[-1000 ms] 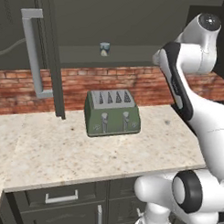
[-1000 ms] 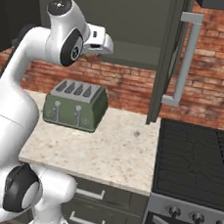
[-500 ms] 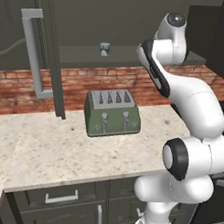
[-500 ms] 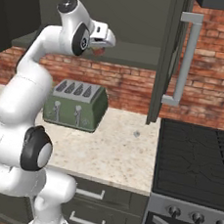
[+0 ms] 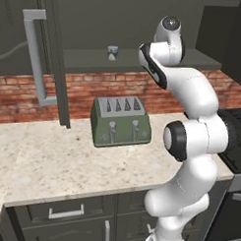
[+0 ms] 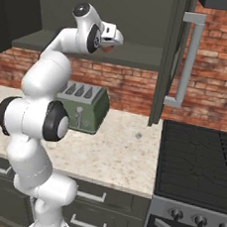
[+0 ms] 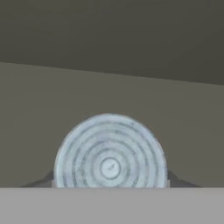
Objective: Restock the canned food cabinet by taking the new fresh canned food from the counter and placing it in the cabinet. Then, take the old canned food from the cabinet and place it on the counter.
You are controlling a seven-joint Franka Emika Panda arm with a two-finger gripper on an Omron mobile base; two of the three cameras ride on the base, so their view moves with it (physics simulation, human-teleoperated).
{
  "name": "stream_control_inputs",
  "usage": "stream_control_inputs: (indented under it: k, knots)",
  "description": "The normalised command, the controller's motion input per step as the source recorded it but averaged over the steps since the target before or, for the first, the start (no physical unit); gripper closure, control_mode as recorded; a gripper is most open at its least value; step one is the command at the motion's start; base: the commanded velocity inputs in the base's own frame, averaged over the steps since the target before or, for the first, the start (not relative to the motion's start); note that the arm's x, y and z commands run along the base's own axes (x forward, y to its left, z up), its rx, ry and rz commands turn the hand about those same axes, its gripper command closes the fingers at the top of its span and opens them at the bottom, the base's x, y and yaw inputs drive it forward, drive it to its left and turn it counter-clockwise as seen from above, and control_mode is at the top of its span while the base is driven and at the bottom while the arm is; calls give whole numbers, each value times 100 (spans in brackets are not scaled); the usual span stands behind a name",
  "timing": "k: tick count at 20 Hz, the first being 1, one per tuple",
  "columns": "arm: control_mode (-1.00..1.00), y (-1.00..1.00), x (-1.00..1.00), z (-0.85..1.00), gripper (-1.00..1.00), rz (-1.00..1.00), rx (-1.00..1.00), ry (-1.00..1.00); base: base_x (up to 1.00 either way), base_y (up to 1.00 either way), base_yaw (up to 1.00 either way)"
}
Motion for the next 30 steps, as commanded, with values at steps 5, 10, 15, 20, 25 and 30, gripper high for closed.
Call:
stream_control_inputs:
  k: [5, 10, 15, 20, 25, 30]
  knots:
    - [-100, -4, 81, -14, -100, 0, 0, 0, 0, 0, 0]
    - [-100, -3, 14, 0, -100, 1, 0, 0, 0, 0, 0]
    - [-100, -12, 0, 0, -100, 0, 1, 0, 0, 0, 0]
    - [-100, -12, -17, 1, -100, 0, 7, -6, 0, 0, 0]
    - [-100, 2, -85, 16, -100, 0, 7, -11, 0, 0, 0]
    - [-100, 41, -96, 40, -100, 0, 1, -14, 0, 0, 0]
